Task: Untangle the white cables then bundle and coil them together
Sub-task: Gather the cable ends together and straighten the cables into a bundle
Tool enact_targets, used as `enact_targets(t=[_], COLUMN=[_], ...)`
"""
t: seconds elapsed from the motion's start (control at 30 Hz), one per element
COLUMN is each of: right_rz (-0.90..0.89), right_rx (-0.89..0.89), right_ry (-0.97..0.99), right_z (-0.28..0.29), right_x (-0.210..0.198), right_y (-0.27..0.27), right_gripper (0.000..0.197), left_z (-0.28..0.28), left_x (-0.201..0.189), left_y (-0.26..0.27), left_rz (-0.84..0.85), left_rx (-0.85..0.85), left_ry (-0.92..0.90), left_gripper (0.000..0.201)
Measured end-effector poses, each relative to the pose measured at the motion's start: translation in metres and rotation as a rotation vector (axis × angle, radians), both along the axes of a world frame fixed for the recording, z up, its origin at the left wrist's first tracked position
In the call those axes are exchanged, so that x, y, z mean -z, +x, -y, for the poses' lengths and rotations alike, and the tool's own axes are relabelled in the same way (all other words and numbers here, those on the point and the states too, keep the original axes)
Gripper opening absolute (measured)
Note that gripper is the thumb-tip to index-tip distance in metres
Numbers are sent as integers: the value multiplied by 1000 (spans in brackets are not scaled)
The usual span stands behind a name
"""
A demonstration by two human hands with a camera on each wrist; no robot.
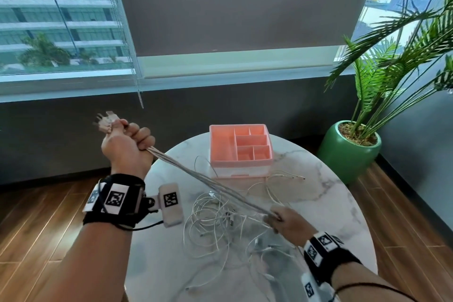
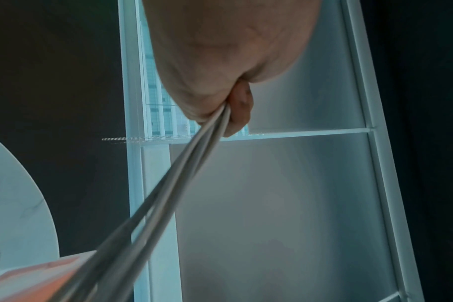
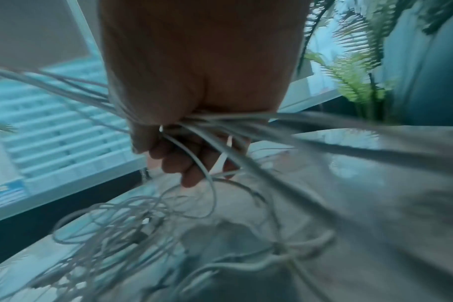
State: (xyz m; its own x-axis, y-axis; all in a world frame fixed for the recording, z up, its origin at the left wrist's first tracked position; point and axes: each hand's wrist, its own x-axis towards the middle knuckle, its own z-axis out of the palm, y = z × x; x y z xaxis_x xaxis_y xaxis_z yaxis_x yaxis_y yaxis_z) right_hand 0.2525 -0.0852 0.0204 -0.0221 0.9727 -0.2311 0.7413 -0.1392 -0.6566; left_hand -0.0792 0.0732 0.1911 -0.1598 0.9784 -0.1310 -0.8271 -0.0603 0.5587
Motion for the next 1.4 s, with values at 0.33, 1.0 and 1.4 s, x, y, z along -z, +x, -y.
enact_targets(t=[0.33, 1.0, 1.4], right_rz=[-681, -767, -298], right_rx=[469, 477, -111], right_ry=[310, 127, 167], right_z=[-33, -39, -41], right_x=[-127, -135, -144], right_y=[22, 8, -67], right_gripper=[35, 28, 19], left_z=[9, 31, 81], left_x=[36, 62, 57], left_y=[29, 60, 136], left_rz=[-186, -579, -881], left_rx=[4, 91, 440], left_ry=[-42, 74, 116], left_gripper=[37, 35, 33])
